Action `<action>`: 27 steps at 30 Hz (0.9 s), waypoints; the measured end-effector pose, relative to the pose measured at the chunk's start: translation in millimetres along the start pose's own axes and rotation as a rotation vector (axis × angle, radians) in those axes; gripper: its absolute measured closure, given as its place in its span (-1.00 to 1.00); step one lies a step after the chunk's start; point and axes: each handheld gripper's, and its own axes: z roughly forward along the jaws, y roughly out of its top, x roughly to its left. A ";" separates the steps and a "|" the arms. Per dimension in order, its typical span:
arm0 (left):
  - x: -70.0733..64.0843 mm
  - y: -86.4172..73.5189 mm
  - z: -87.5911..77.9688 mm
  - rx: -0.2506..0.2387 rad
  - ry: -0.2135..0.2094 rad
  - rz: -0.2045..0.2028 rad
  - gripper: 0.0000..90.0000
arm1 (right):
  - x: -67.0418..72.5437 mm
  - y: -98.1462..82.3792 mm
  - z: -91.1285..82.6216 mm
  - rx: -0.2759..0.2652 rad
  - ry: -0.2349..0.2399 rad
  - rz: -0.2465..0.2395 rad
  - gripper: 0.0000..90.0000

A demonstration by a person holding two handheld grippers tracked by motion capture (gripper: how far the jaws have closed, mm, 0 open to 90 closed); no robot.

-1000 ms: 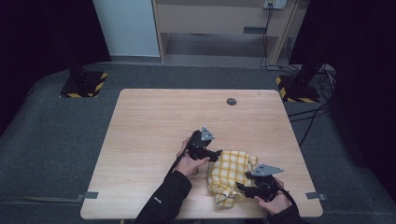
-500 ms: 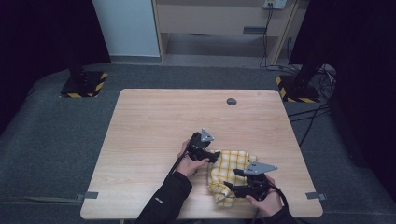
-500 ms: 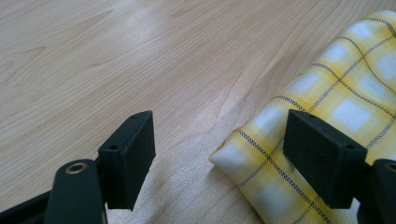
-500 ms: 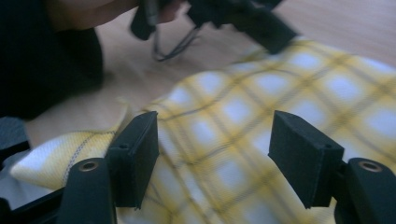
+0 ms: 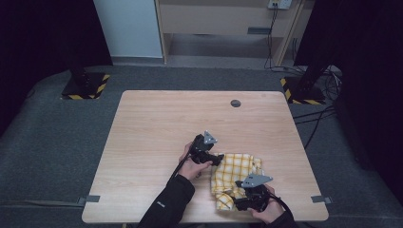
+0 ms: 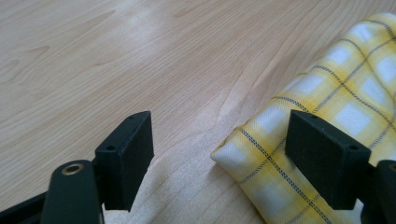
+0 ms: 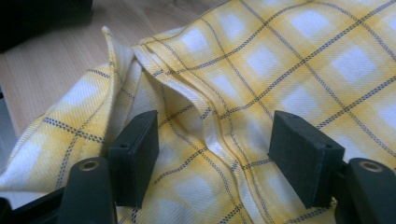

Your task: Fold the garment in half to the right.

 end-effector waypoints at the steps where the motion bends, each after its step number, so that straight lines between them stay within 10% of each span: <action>1: 1.1 -0.3 -5.4 -0.010 -0.007 0.001 -0.49 | -1.0 1.7 -2.2 0.003 0.002 0.002 -0.31; 13: 9.7 -11.4 2.3 0.034 -0.045 -0.038 -0.50 | 3.7 29.8 -26.4 -0.165 0.033 0.039 -0.38; 22: 8.1 -10.1 4.3 0.044 -0.033 -0.020 -0.52 | 10.1 9.8 3.2 -0.007 0.035 -0.036 -0.38; 27: 8.2 -9.9 4.1 0.045 -0.031 -0.021 -0.54 | 5.0 0.2 5.3 -0.017 0.048 -0.021 -0.36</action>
